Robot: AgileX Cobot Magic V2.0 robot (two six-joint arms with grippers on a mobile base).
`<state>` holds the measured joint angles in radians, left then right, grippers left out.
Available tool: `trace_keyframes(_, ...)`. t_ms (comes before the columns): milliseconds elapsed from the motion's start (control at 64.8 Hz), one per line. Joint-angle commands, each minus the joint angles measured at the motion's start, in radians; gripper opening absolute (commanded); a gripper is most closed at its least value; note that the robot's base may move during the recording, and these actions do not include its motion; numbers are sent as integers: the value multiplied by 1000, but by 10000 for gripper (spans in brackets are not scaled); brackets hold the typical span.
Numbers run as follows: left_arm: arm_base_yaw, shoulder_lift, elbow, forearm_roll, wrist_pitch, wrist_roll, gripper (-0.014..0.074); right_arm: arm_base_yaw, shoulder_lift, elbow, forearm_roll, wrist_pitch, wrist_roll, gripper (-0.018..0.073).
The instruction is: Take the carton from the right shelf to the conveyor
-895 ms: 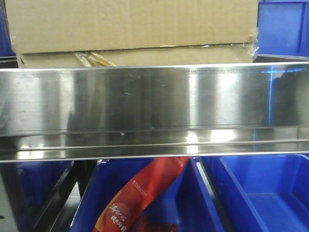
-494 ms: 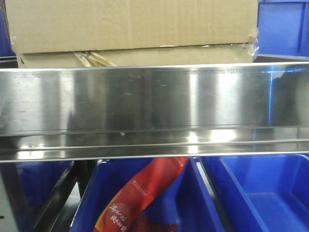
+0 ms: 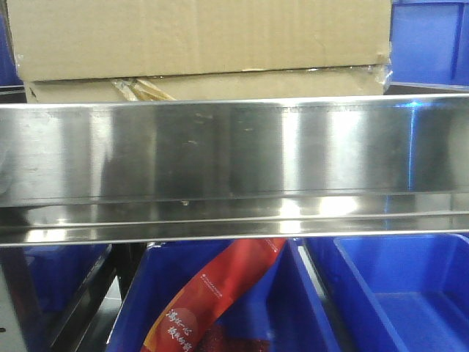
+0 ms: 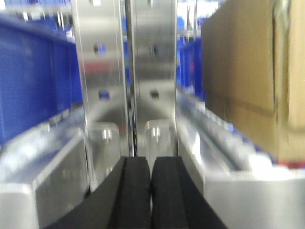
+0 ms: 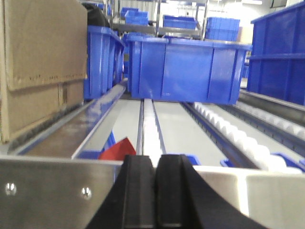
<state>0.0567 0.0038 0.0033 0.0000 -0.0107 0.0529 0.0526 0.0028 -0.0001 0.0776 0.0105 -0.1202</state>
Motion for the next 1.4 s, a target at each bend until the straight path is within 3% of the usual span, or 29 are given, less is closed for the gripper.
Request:
trace_keyframes(0,0,-4,-3,-26,-72,1,-3,1,-3,0,-4,-75,-2,-75)
trace_keyframes(154,0,-4,-13,-52,-203,1,-3,1,-3,-6,23,-124,-2,-75)
trace_keyframes(247,0,-4,-131,-23,-76,1,4,1,-3,-86,29,4,-2,-74)
trace_keyframes(324,0,4,-263,27,85,1,69,1,-3,-181,29,118,-2,-48)
trace_keyframes(432,0,56,-440,41,268,1,231,1,14,-292,29,160,-2,134)
trace_keyframes(556,0,132,-591,12,383,1,390,1,76,-393,29,160,-2,429)
trace_keyframes(633,0,198,-682,-21,434,1,467,1,129,-455,29,158,-2,557)
trace_keyframes(787,0,319,-799,-62,514,1,531,1,235,-543,29,156,-2,559)
trace_keyframes(849,-5,380,-843,-134,547,56,532,1,288,-573,29,154,-2,559)
trace_keyframes(942,-61,455,-907,-311,596,275,527,1,373,-622,33,154,-2,559)
trace_keyframes(1003,-108,514,-946,-395,625,372,527,11,430,-662,40,154,-2,559)
trace_keyframes(1081,-184,580,-980,-450,622,381,527,42,491,-712,40,154,-2,559)
trace_keyframes(1281,-356,794,-1103,-451,622,381,527,172,680,-864,40,217,-2,559)
trace_keyframes(1389,-416,922,-1207,-451,622,381,527,249,794,-989,40,306,-2,559)
